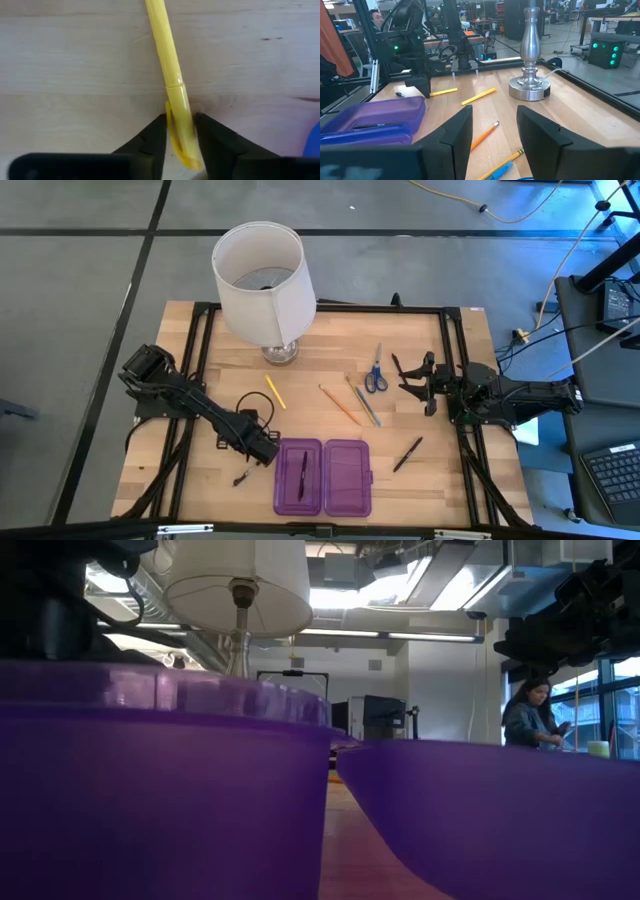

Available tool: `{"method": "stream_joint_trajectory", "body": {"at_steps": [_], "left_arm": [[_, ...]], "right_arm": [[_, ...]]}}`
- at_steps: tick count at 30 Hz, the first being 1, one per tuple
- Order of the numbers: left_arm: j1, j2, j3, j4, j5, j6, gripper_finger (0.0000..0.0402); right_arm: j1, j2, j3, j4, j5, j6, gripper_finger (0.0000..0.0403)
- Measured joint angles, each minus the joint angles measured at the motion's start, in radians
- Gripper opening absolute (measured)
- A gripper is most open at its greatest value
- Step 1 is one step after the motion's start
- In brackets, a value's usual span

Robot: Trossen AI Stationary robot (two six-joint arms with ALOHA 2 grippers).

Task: Pick & place school supplies into a supply box
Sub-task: Put the bottom yellow pen into the violet supply box

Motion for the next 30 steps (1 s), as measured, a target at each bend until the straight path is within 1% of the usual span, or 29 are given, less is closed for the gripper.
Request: {"method": "stream_joint_trajectory", "body": {"at_steps": [4, 7, 13, 16, 19, 23, 26, 30], "left_arm": [[0.0, 0.0, 0.002, -0.004, -0.018, 0.035, 0.0054], [-0.001, 0.0, 0.002, -0.012, -0.026, 0.037, 0.004], [-0.002, -0.017, 0.014, -0.05, -0.027, 0.061, 0.0045], [-0.002, -0.054, 0.055, -0.07, -0.041, 0.058, 0.0044], [-0.002, -0.079, 0.102, -0.095, -0.084, 0.055, 0.0039], [0.0, -0.09, 0.182, -0.003, -0.179, 0.086, 0.0043], [0.007, -0.077, 0.206, 0.141, -0.237, 0.12, 0.0044], [0.013, -0.034, 0.208, 0.283, -0.244, 0.13, 0.004]], "right_arm": [[0.0, 0.0, 0.0, 0.0, 0.0, 0.0, 0.0158], [0.0, 0.0, 0.0, 0.0, 0.0, 0.0, 0.0158], [0.0, 0.0, 0.0, 0.0, 0.0, 0.001, 0.0158], [0.0, 0.0, 0.0, 0.0, 0.0, 0.002, 0.0158], [0.0, 0.0, 0.0, 0.0, 0.0, 0.002, 0.0158], [0.0, 0.0, 0.0, 0.0, 0.0, 0.001, 0.0158], [0.0, 0.0, 0.0, 0.0, 0.0, 0.001, 0.0158], [0.0, 0.0, 0.0, 0.0, 0.001, 0.003, 0.0158]]}}
